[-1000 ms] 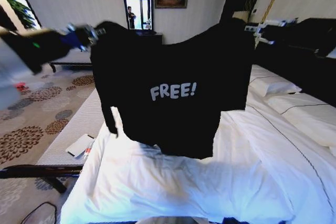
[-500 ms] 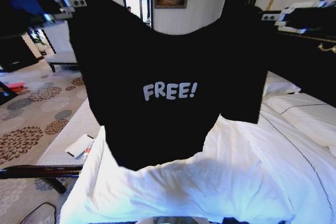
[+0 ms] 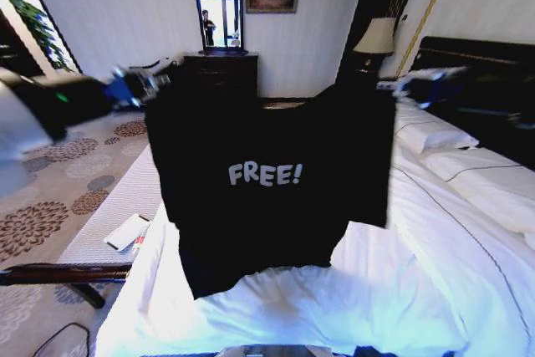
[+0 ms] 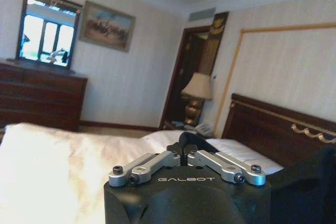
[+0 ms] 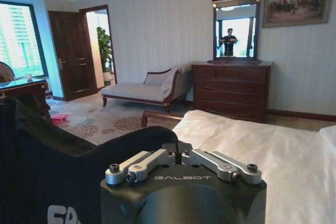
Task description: Fold the clothes on the bed.
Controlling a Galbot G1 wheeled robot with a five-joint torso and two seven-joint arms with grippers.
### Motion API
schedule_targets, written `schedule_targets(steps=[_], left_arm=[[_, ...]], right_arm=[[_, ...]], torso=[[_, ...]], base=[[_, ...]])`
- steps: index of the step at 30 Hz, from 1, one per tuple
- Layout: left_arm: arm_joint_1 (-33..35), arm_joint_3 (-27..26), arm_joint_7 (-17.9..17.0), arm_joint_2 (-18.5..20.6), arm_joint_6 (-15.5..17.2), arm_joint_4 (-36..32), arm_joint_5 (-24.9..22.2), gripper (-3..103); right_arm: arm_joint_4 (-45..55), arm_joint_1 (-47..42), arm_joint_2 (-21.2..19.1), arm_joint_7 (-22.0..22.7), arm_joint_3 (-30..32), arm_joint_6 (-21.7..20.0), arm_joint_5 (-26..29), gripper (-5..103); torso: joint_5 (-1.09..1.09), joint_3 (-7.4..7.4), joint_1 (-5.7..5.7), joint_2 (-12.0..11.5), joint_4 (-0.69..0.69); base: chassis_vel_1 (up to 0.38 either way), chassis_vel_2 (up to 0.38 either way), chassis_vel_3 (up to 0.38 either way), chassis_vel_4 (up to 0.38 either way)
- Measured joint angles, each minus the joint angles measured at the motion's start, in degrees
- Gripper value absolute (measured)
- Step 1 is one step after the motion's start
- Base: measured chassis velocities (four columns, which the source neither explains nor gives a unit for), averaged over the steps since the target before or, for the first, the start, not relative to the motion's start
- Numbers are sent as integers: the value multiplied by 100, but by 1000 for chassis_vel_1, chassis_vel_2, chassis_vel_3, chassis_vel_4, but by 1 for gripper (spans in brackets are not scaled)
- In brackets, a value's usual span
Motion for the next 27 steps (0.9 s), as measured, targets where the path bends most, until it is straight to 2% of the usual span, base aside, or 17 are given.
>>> schedule_targets(steps=[1,3,7,8,11,13,15,18,19,24,27], left_arm=[[0,0,0,0,0,0,0,1],[76,399,113,-236,7,147,475,1],[343,845,131,-690,29,378,1032,1],[343,845,131,-690,29,378,1032,1],[380,1457,140,-1167,34,552,1623,1],[380,1616,146,-1289,34,602,1794,1],[381,2071,189,-1594,26,768,2251,1],[380,2622,239,-1981,-43,1107,2743,1],[380,2622,239,-1981,-43,1107,2743,1],[425,3317,413,-2390,-90,1705,3331,1],[430,3535,520,-2537,-95,1957,3559,1]], right_arm=[[0,0,0,0,0,0,0,0],[-160,-308,338,-106,-137,127,-509,0],[-559,-1072,948,-444,-243,265,-1482,0],[-559,-1072,948,-444,-243,265,-1482,0],[-889,-1892,1343,-701,-317,343,-2154,0],[-970,-2064,1451,-737,-342,356,-2291,0],[-1204,-2351,1774,-817,-474,421,-2647,0],[-1656,-2520,2215,-1000,-783,510,-3231,0],[-1656,-2520,2215,-1000,-783,510,-3231,0],[-2483,-2590,2738,-1234,-1228,620,-3928,0],[-2771,-2558,2953,-1316,-1432,656,-4133,0]], torso=[[0,0,0,0,0],[-2,0,1,0,0],[2,0,1,0,2],[2,0,1,0,2],[-1,0,1,0,-2],[0,0,1,-1,-3],[0,0,1,-1,-3],[1,-1,1,-1,-1],[1,-1,1,-1,-1],[0,0,1,-1,0],[0,-1,1,-1,-3]], base=[[0,0,0,0],[0,0,0,0],[0,0,0,0],[0,0,0,0],[0,0,0,0],[0,0,0,0],[0,0,0,0],[0,0,0,0],[0,0,0,0],[0,0,0,0],[0,0,0,0]])
